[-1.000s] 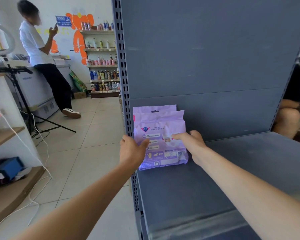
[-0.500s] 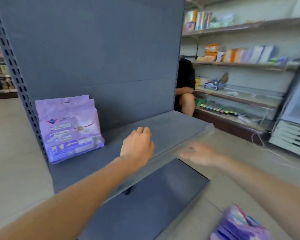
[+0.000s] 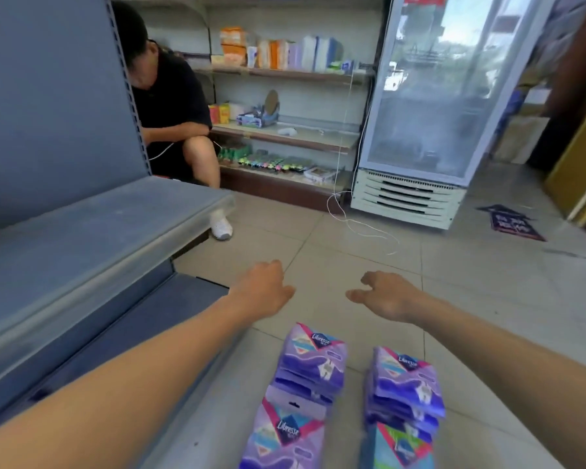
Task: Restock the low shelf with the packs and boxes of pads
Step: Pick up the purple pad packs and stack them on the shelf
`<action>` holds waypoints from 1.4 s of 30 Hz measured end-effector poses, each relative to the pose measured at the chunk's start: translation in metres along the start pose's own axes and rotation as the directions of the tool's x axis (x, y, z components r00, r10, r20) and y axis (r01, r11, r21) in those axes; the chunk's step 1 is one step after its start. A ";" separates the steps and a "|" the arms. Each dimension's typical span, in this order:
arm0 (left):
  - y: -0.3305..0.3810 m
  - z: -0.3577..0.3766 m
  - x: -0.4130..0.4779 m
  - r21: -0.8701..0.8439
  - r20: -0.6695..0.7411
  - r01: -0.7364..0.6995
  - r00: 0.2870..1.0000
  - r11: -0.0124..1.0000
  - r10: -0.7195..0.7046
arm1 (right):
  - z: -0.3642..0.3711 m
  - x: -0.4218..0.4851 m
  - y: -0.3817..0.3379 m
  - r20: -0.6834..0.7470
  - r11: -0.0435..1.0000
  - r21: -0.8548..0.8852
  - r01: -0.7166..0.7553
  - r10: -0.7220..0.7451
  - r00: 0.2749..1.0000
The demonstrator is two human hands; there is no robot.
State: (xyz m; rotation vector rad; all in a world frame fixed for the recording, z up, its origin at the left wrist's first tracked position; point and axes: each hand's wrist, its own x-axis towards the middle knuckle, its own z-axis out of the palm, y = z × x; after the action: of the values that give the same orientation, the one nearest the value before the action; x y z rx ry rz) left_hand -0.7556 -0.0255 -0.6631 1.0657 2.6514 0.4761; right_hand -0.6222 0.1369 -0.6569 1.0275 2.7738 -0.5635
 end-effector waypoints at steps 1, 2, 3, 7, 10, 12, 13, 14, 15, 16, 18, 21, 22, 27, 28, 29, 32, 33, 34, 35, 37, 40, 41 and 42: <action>0.000 0.008 0.009 -0.019 0.011 0.011 1.000 1.000 -0.010 | 0.006 0.006 0.005 0.010 1.000 0.024 -0.008 0.008 1.000; -0.001 0.017 0.018 -0.044 0.022 0.023 1.000 0.999 -0.023 | 0.012 0.013 0.009 0.020 0.999 0.045 -0.015 0.014 1.000; -0.001 0.027 0.028 -0.077 0.038 0.042 0.999 0.996 -0.039 | 0.020 0.020 0.014 0.029 0.997 0.069 -0.025 0.023 0.999; -0.008 0.078 0.070 -0.213 0.133 0.148 0.984 0.966 -0.121 | 0.059 0.058 0.035 0.081 0.968 0.218 -0.125 0.110 0.991; -0.022 0.124 0.102 -0.249 0.189 0.270 0.955 0.930 -0.227 | 0.098 0.090 0.052 0.138 0.920 0.331 -0.210 0.173 0.975; -0.034 0.158 0.122 -0.284 0.221 0.343 0.932 0.896 -0.287 | 0.128 0.109 0.064 0.176 0.877 0.398 -0.270 0.216 0.960; -0.039 0.175 0.131 -0.307 0.241 0.371 0.921 0.876 -0.306 | 0.143 0.118 0.070 0.196 0.852 0.424 -0.307 0.245 0.950; -0.045 0.192 0.139 -0.318 0.265 0.402 0.907 0.858 -0.327 | 0.159 0.127 0.075 0.218 0.825 0.448 -0.345 0.273 0.937; -0.052 0.208 0.146 -0.330 0.278 0.425 0.897 0.843 -0.344 | 0.175 0.135 0.081 0.241 0.794 0.475 -0.380 0.298 0.924; -0.059 0.225 0.154 -0.347 0.286 0.450 0.886 0.823 -0.364 | 0.190 0.143 0.085 0.263 0.759 0.504 -0.412 0.320 0.910; -0.072 0.254 0.165 -0.374 0.296 0.474 0.875 0.797 -0.382 | 0.217 0.158 0.093 0.303 0.672 0.561 -0.484 0.378 0.875; -0.079 0.280 0.175 -0.335 0.298 0.494 0.863 0.802 -0.407 | 0.246 0.174 0.099 0.349 0.527 0.649 -0.549 0.436 0.830; -0.080 0.286 0.179 -0.320 0.314 0.504 0.855 0.802 -0.412 | 0.252 0.178 0.099 0.362 0.477 0.678 -0.559 0.445 0.819; -0.082 0.304 0.188 -0.305 0.376 0.506 0.842 0.807 -0.386 | 0.282 0.190 0.102 0.422 0.265 0.778 -0.569 0.450 0.787; -0.083 0.306 0.187 -0.305 0.368 0.501 0.847 0.810 -0.385 | 0.286 0.190 0.102 0.428 0.248 0.787 -0.565 0.439 0.790; -0.083 0.307 0.186 -0.304 0.353 0.492 0.853 0.815 -0.383 | 0.290 0.191 0.102 0.431 0.228 0.799 -0.557 0.429 0.794; -0.082 0.305 0.183 -0.327 0.349 0.498 0.853 0.803 -0.387 | 0.291 0.188 0.101 0.436 0.190 0.818 -0.543 0.411 0.801; -0.082 0.304 0.181 -0.333 0.351 0.503 0.851 0.798 -0.390 | 0.290 0.187 0.101 0.440 0.185 0.817 -0.546 0.410 0.799; -0.083 0.301 0.179 -0.334 0.353 0.506 0.850 0.795 -0.392 | 0.288 0.186 0.100 0.445 0.182 0.815 -0.550 0.410 0.796; -0.083 0.298 0.178 -0.330 0.355 0.504 0.850 0.798 -0.390 | 0.286 0.185 0.100 0.450 0.184 0.811 -0.555 0.411 0.793; -0.084 0.289 0.175 -0.329 0.355 0.498 0.852 0.802 -0.384 | 0.278 0.182 0.094 0.441 0.192 0.813 -0.549 0.413 0.797; -0.083 0.260 0.167 -0.359 0.328 0.475 0.870 0.803 -0.368 | 0.256 0.177 0.080 0.406 0.234 0.822 -0.519 0.398 0.823; -0.081 0.246 0.165 -0.378 0.308 0.461 0.881 0.803 -0.360 | 0.244 0.174 0.074 0.385 0.245 0.833 -0.496 0.387 0.838; -0.078 0.230 0.162 -0.406 0.286 0.449 0.890 0.796 -0.356 | 0.231 0.172 0.066 0.359 0.251 0.849 -0.465 0.371 0.856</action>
State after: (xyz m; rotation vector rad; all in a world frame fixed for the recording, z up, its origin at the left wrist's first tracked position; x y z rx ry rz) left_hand -0.8397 0.0832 -0.9211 0.3604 2.3159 0.8060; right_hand -0.7115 0.1971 -0.9316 1.7505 1.7179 -2.1127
